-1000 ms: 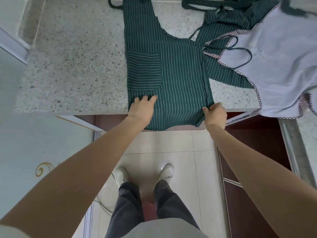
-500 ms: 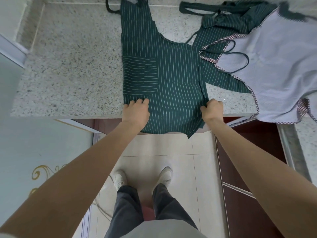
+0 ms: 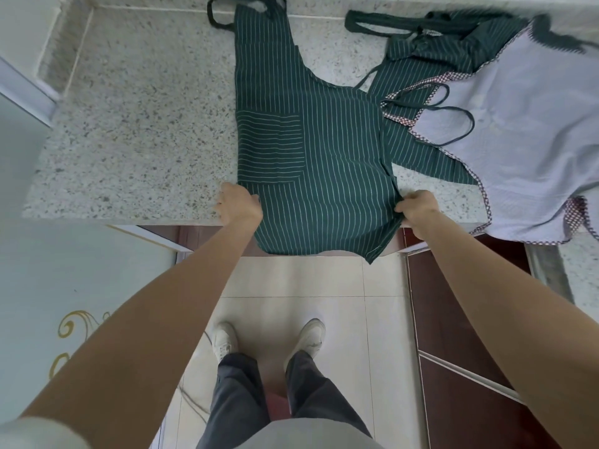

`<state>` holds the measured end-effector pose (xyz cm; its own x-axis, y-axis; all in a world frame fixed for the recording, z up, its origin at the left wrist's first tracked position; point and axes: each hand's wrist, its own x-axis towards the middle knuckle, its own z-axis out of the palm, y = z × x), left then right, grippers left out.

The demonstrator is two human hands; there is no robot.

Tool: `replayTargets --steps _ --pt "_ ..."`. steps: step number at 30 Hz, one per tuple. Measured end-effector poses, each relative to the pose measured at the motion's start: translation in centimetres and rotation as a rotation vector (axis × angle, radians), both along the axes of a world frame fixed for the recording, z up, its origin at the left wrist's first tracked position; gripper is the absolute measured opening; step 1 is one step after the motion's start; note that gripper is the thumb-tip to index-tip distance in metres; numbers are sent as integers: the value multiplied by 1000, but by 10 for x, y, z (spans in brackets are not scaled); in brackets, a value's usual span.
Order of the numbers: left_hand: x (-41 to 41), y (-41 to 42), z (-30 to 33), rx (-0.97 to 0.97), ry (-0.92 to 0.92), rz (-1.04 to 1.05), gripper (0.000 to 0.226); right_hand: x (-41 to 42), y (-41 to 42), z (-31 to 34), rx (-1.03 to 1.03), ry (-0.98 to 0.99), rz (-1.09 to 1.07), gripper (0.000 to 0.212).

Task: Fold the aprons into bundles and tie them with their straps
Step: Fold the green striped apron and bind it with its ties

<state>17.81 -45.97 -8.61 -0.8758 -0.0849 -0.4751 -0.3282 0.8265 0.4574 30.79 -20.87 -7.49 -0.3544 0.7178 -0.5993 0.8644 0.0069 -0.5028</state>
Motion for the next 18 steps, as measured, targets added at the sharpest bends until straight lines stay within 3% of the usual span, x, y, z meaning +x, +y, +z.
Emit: replayTargets --steps 3,12,18 --pt "-6 -2 -2 89 -19 -19 30 1 -3 1 41 31 20 29" --pt "-11 -12 -4 189 42 95 24 5 -19 -1 295 6 159 22" --pt "-15 -13 -4 213 13 125 26 1 -8 -4 323 -96 275 14"
